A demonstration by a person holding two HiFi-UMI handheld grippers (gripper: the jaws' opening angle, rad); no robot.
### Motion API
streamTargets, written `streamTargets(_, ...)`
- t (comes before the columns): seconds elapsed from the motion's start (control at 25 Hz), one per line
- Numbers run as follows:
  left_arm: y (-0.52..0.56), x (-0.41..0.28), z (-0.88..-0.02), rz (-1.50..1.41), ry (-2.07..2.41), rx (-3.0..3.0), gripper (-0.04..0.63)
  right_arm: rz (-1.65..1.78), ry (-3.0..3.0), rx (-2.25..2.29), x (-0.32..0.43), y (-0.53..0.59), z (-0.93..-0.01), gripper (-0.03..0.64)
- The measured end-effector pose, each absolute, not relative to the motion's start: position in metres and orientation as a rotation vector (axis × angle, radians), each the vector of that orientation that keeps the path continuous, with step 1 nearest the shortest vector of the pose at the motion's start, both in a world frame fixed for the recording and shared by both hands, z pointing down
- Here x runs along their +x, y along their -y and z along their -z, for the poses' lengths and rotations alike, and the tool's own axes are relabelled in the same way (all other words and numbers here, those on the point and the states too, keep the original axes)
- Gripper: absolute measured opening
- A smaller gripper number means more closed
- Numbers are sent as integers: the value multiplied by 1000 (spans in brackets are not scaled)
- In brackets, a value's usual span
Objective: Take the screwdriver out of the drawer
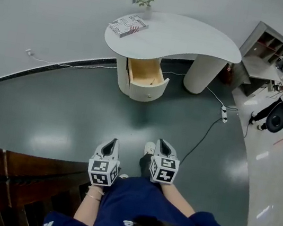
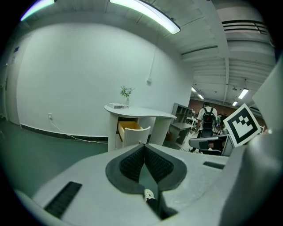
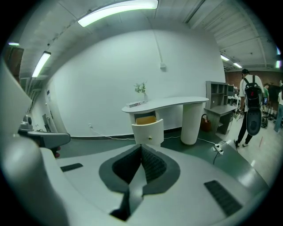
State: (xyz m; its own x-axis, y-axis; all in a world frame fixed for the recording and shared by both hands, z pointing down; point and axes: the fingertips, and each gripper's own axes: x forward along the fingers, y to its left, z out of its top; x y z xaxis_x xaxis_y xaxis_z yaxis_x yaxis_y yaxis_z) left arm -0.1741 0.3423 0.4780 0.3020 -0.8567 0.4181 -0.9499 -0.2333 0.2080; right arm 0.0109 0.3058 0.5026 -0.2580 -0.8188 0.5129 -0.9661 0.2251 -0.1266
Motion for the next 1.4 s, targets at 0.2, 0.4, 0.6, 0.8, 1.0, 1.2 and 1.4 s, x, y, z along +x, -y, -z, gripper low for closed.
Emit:
streamTargets(0.2, -297, -164, -482, -306, 1597, 2150, 5, -674, 2143, 1626, 20, -263, -515, 8)
streamTargets(0.4, -257, -160, -491, -344, 1586, 2118, 5, -768, 2114, 1612, 31, -223, -530, 8)
streamTargets(0.6, -217, -149, -494, -381, 1563, 2106, 5, -816, 2110, 1576, 33, -184, -539, 8)
streamTargets(0.8, -177, -122, -500, -420, 1544, 2097, 5, -764, 2164, 1508, 39, -144, -535, 8)
streamTargets(1.0, -134, -86, -504, -466, 1518, 2100, 5, -617, 2198, 1431, 54, -104, -529, 8)
streamTargets(1.2, -97, -61, -514, -580, 1536, 2061, 5, -585, 2249, 1370, 65, -66, -527, 8)
streamTargets(1.4, -69, -39, -511, -594, 1519, 2059, 5, -587, 2272, 1340, 78, -37, -526, 8)
